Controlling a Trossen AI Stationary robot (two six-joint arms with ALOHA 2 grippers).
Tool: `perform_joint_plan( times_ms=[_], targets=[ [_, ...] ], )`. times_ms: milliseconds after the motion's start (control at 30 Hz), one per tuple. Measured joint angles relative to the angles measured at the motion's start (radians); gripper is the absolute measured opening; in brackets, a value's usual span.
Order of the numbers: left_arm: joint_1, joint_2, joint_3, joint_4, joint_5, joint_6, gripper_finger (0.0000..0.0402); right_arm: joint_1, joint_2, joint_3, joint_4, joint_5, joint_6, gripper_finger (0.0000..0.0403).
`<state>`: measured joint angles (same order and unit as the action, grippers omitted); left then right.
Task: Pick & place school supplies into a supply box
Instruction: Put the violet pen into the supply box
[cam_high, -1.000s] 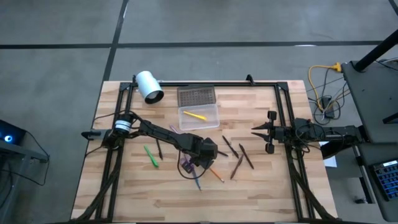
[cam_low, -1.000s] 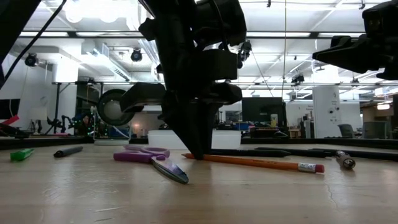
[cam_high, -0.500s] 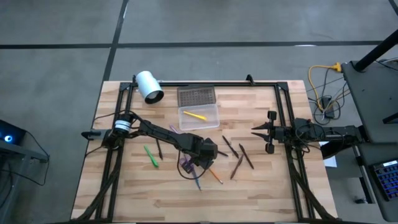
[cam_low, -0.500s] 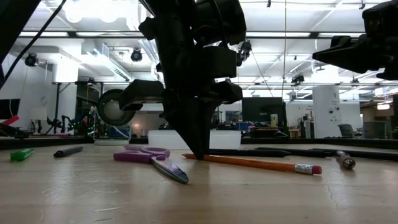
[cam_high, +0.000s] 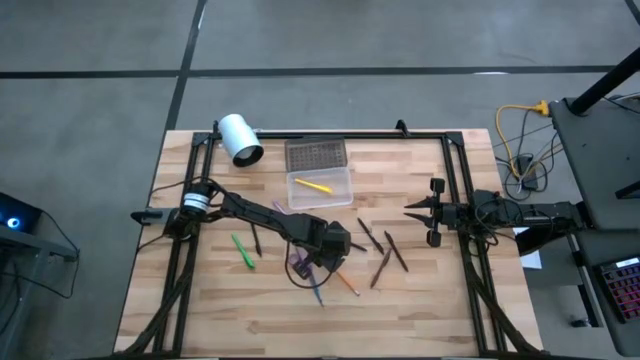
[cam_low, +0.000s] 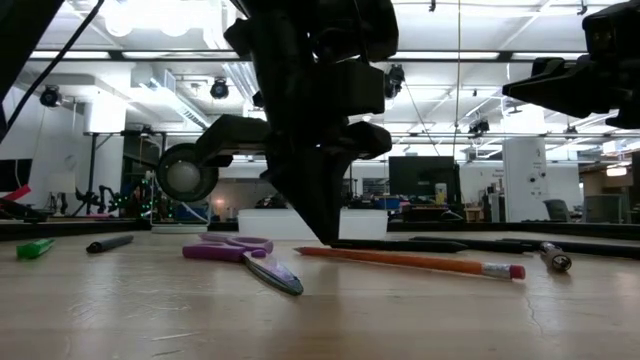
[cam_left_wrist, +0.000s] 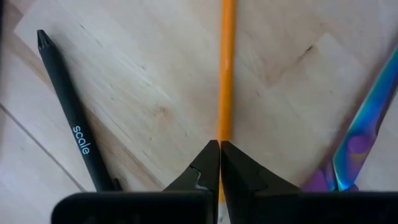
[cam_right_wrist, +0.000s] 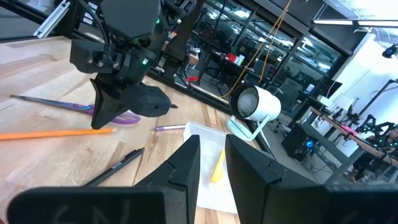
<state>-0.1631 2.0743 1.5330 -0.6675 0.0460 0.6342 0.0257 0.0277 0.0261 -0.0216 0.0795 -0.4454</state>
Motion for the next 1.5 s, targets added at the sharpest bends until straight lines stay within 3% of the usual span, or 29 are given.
perform_joint_plan(
  times_ms=[733,1100,1500],
  targets=[
    [-0.041,-0.001,0.005,-0.012,-0.003,-0.023,0.0002,0.0,0.0,0.0,0.0,0.0,0.0,0.0068],
    [-0.04,-0.002,0.017,-0.038,-0.03,-0.071,0.0084,0.0,0.0,0.0,0.0,0.0,0.0,0.0068],
    [-0.039,-0.002,0.016,-0.106,-0.09,-0.043,0.0091,0.0,0.0,0.0,0.0,0.0,0.0,0.0068]
  ],
)
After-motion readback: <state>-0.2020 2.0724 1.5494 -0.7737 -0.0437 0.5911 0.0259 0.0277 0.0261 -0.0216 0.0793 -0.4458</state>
